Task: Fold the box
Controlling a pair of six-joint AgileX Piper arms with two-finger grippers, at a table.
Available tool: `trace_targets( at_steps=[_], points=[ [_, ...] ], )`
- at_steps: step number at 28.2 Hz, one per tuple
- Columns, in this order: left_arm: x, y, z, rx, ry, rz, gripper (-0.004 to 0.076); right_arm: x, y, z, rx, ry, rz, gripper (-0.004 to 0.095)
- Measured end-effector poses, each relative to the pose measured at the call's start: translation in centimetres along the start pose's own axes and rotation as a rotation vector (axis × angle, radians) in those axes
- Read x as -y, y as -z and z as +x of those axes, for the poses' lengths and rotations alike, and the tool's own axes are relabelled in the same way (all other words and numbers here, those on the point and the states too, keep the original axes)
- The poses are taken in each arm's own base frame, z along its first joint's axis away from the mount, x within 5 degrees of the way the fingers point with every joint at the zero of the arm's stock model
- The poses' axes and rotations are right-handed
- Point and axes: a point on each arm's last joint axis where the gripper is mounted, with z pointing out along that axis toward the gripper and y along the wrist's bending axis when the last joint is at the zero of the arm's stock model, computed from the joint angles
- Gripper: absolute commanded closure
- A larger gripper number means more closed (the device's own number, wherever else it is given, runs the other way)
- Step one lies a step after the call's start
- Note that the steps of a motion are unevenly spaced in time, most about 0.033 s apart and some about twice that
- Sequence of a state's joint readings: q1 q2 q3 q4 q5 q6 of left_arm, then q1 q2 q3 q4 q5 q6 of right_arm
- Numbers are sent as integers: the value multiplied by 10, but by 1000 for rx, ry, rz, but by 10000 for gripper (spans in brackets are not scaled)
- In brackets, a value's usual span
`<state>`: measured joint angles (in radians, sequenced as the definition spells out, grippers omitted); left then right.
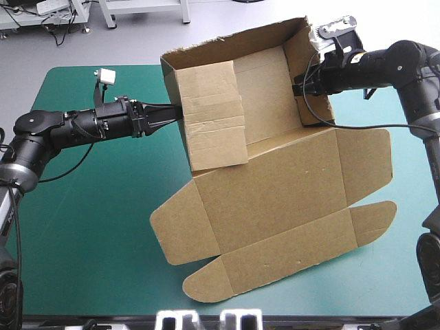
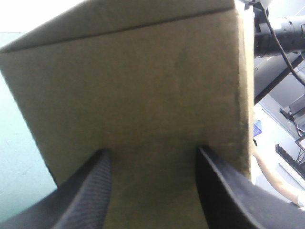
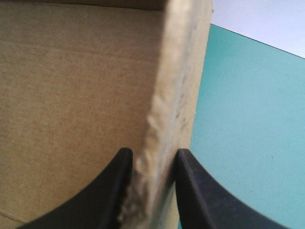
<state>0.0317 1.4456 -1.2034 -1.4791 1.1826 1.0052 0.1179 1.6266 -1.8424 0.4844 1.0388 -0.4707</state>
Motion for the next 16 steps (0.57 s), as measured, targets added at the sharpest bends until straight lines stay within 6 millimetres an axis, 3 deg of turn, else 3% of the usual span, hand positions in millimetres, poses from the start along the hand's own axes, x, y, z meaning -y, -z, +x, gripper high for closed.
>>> trace_targets(
  at_steps=[9,16],
  points=[
    [0,1,2,-21,-3,-19,332,3,-4,2,-24,-22,46,932],
    [12,7,7,-92,-50,-60,332,2,-5,1,-20,-31,52,931]
  ],
)
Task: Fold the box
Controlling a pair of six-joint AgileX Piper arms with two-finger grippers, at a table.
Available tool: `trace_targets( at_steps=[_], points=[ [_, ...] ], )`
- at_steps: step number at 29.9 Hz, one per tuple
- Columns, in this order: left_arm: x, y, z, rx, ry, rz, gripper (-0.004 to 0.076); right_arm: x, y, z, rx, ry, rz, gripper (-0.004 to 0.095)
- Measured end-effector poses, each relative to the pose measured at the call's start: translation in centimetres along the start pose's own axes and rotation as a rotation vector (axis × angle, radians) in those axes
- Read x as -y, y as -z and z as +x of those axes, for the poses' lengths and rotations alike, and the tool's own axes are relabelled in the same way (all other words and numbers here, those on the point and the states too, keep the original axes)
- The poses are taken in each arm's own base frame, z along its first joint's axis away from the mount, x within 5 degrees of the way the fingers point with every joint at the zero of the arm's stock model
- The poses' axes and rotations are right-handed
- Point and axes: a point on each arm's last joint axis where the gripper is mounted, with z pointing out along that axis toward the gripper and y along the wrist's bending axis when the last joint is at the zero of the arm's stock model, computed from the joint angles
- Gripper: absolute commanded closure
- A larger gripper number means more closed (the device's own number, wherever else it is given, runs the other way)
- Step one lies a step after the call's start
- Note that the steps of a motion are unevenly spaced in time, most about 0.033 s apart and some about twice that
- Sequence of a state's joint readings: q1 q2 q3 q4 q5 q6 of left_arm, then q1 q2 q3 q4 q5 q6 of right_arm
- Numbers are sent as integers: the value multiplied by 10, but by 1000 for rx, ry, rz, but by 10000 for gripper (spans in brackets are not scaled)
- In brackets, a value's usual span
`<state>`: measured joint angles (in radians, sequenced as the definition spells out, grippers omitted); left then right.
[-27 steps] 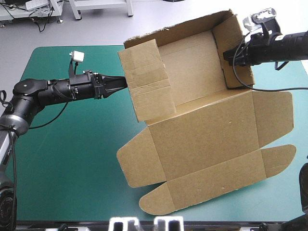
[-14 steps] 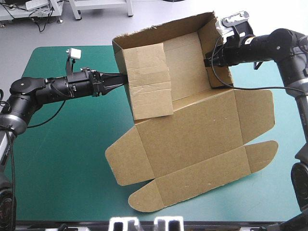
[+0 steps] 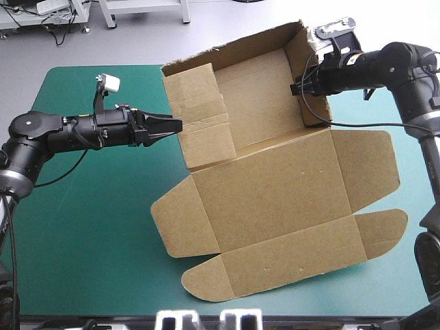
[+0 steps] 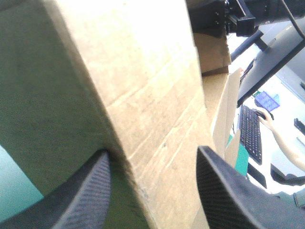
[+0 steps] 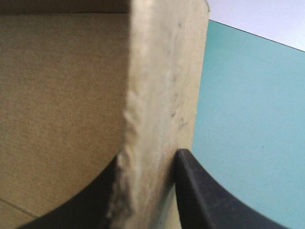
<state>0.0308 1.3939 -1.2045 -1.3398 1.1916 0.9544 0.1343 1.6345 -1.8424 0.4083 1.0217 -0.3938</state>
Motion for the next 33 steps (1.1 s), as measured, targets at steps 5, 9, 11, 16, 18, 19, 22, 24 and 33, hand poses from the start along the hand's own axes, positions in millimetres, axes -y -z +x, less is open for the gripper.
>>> trace_targets(
  at_steps=[5,9,11,16,18,19,22,24,33],
  points=[
    [9,10,-3,23,-32,-117,332,-2,0,-1,14,-21,-21,932],
    [7,14,-2,20,-11,-196,332,-6,0,-4,40,-38,-63,932],
    [4,14,-1,14,-2,-229,332,-8,0,-5,53,-41,-86,931],
    [0,15,-3,31,29,-283,332,-10,1,-7,73,-40,-107,931],
    [-1,15,-4,51,47,-298,332,-10,1,-7,79,-44,-108,931],
    [-2,15,-5,60,53,-304,332,-9,1,-8,85,-48,-106,931],
    [1,7,-6,84,59,-314,332,-10,1,-10,102,-50,-106,930],
    [5,-1,-7,97,48,-323,333,-14,0,-10,103,-44,-110,930],
    [12,-30,-11,204,16,-484,387,-29,-9,-13,103,-11,-7,930]
  ],
)
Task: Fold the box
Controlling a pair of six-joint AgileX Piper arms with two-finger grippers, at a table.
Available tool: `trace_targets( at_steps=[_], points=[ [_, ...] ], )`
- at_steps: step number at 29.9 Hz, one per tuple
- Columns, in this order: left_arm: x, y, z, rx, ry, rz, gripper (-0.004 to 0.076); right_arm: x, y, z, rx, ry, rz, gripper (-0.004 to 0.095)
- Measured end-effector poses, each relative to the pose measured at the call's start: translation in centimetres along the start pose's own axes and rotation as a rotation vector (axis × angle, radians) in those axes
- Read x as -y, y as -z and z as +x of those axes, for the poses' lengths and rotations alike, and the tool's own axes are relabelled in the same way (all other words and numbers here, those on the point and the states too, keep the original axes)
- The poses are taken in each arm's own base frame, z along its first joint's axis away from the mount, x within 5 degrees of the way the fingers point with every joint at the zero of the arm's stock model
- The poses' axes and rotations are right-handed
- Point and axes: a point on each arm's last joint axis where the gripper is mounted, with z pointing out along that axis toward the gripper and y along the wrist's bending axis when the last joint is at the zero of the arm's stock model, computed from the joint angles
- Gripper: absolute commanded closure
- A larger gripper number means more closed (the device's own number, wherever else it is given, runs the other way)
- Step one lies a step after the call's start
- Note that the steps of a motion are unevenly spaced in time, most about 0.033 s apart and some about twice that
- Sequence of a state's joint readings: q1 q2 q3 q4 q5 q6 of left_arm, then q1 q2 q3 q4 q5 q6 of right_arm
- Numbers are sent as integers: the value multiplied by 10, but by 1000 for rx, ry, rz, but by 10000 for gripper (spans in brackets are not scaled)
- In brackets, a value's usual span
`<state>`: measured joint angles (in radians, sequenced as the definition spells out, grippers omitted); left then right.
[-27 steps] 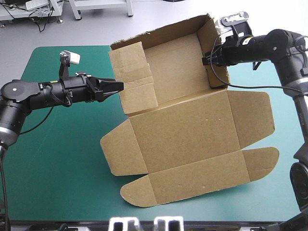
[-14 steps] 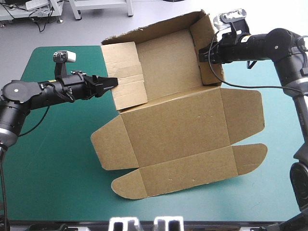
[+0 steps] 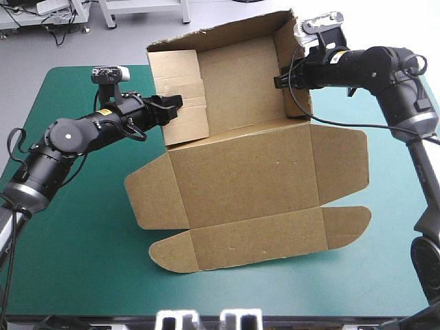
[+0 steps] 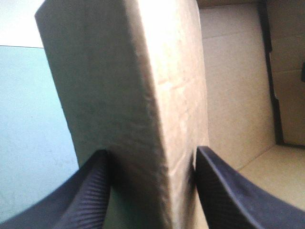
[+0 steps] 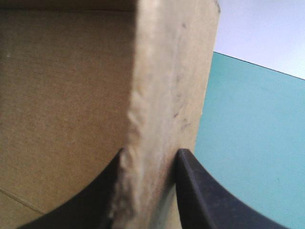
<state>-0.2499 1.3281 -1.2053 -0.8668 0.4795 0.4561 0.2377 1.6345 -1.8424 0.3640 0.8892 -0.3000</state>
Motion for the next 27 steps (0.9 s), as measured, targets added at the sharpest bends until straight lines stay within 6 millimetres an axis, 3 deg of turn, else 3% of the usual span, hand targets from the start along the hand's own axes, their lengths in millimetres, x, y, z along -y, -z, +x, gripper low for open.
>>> trace_targets(
  at_steps=[7,14,22,27],
  points=[
    [-7,-31,14,-38,-17,-65,505,-12,-17,8,-86,66,88,931],
    [-17,-44,24,-86,-56,-113,726,-20,-51,25,-208,102,102,931],
    [-24,-45,31,-167,-146,-153,734,-23,-73,42,-341,100,100,930],
    [-32,-52,51,-352,-103,-210,734,-29,-82,61,-518,86,108,931]
  ],
)
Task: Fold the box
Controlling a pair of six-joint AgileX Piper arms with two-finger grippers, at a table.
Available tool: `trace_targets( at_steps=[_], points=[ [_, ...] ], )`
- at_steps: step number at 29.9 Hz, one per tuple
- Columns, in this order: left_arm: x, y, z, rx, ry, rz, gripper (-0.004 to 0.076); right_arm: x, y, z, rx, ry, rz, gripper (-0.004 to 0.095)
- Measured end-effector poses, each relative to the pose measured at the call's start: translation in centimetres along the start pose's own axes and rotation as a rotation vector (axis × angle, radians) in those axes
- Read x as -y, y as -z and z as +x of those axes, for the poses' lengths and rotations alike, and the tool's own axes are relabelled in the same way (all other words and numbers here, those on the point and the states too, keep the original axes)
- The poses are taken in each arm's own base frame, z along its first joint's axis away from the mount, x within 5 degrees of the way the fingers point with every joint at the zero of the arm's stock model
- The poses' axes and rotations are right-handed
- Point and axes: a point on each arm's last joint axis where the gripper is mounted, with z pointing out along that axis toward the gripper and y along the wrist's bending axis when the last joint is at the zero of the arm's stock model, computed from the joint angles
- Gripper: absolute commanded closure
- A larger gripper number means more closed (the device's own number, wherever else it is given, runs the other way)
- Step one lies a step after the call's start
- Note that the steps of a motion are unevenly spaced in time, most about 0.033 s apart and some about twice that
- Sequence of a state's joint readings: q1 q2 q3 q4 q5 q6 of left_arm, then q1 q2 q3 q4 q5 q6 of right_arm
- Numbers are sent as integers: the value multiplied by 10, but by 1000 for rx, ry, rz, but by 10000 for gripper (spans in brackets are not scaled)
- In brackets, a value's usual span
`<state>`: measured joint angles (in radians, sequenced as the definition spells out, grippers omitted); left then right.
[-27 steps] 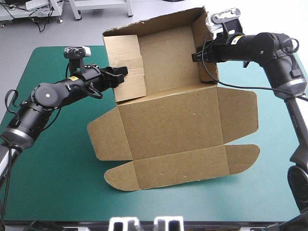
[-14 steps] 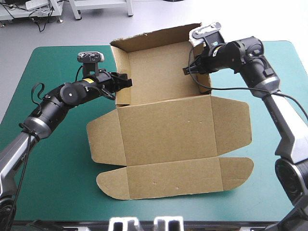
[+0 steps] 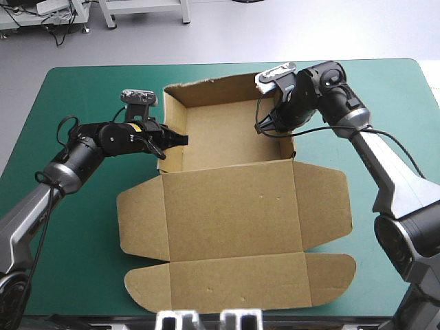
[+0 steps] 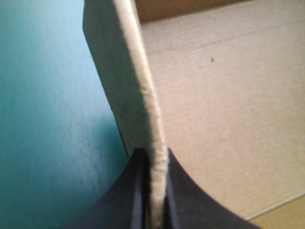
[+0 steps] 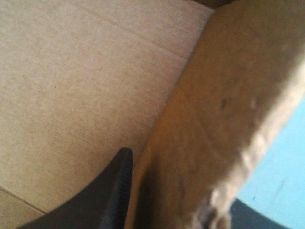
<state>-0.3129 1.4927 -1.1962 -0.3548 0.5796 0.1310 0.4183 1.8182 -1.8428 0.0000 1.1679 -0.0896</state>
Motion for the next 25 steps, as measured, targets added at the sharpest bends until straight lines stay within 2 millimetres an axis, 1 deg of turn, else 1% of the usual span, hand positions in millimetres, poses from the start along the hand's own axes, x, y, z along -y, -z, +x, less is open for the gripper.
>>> trace_targets(
  at_steps=[2,5,7,9,13,18,22,25],
  points=[
    [-2,-13,11,-111,12,-13,734,-3,-7,5,-71,0,-10,931],
    [-4,-32,25,-249,44,-16,734,-6,-15,7,-108,-5,-20,931],
    [-6,-41,31,-303,67,-20,734,-7,-20,7,-120,-14,-29,931],
    [-7,-46,33,-331,92,-25,734,-8,-28,7,-136,-30,-37,931],
    [-8,-45,32,-354,101,-57,734,-10,-45,8,-172,-49,-52,932],
    [-7,-36,25,-411,25,-178,734,-16,-69,10,-223,-86,-108,931],
    [0,-31,17,-394,-22,-250,734,-20,-82,13,-251,-101,-126,931],
    [4,-32,16,-383,-49,-280,734,-21,-85,16,-262,-99,-119,932]
  ],
)
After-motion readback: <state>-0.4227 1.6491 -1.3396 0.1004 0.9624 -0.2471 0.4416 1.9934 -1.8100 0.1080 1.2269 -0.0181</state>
